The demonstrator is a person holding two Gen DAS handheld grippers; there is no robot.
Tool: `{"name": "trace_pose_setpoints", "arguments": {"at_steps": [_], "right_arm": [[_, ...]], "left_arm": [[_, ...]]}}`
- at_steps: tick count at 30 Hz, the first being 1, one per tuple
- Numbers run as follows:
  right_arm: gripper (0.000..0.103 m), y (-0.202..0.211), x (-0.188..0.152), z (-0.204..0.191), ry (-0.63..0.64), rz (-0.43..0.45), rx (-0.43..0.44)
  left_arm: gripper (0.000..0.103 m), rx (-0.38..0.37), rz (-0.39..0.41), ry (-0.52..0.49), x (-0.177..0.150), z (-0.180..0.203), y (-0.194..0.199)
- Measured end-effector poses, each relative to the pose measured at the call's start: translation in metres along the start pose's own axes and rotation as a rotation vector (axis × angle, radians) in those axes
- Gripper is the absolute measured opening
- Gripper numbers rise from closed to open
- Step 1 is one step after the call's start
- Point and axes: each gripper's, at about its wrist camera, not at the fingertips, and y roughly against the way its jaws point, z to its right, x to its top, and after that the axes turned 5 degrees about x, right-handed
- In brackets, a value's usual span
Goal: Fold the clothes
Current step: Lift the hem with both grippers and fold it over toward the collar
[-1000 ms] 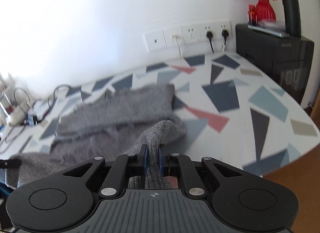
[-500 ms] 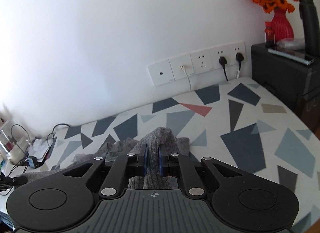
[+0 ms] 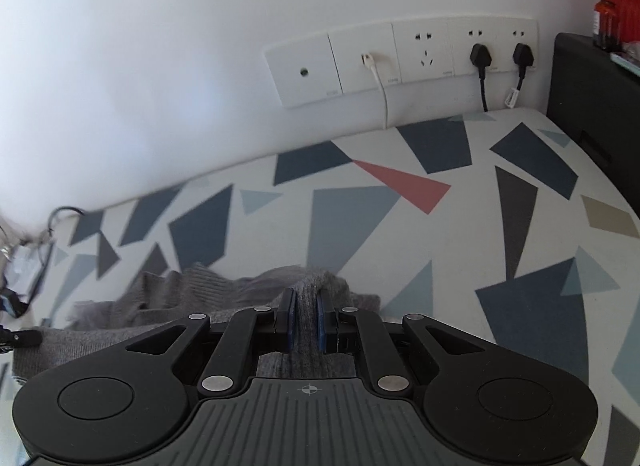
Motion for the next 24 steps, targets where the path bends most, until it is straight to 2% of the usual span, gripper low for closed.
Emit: {"name": "trace_pose_setpoints", "arguments": {"at_steps": [3,5,6,7,9,10,11,13,17,21,24], "right_arm": [[0.009,-0.026,-0.005,0.007,0.019,-0.055,0.003],[0.009,-0.035,-0.009,0.007,0.060,-0.073,0.010],[0.010,-0.037,-0.011,0.007,0.077,-0.077,0.016],[0.010,-0.038,-0.012,0.006,0.087,-0.080,0.022],[0.013,-0.036,-0.012,0.005,0.094,-0.081,0.027],[0.017,-0.034,-0.011,0.006,0.087,-0.082,0.027],[0.023,-0.032,-0.010,0.007,0.079,-0.083,0.026],[0.031,-0.027,-0.007,0.009,0.051,-0.079,0.010],[0.037,-0.005,0.000,0.011,0.009,-0.031,-0.032],[0.047,0.029,-0.002,0.003,0.011,0.032,-0.043],[0.051,0.038,-0.019,-0.014,0.084,0.000,-0.052]], "left_arm": [[0.014,0.007,-0.003,-0.029,-0.003,0.002,-0.010],[0.023,-0.011,-0.010,-0.054,-0.001,0.003,-0.009],[0.037,-0.044,-0.026,-0.063,0.002,0.001,-0.009],[0.056,-0.078,-0.042,-0.071,0.006,-0.001,-0.008],[0.072,-0.161,-0.069,-0.091,0.014,-0.006,-0.003],[0.072,-0.189,-0.072,-0.122,0.019,-0.007,0.002],[0.072,-0.173,-0.050,-0.150,0.022,-0.009,0.009],[0.082,-0.135,-0.005,-0.204,0.029,-0.012,0.023],[0.084,-0.119,0.073,-0.238,0.037,-0.035,0.045],[0.084,-0.227,0.051,-0.265,0.017,-0.047,0.061],[0.084,-0.299,0.005,-0.346,-0.010,-0.040,0.067]]}}
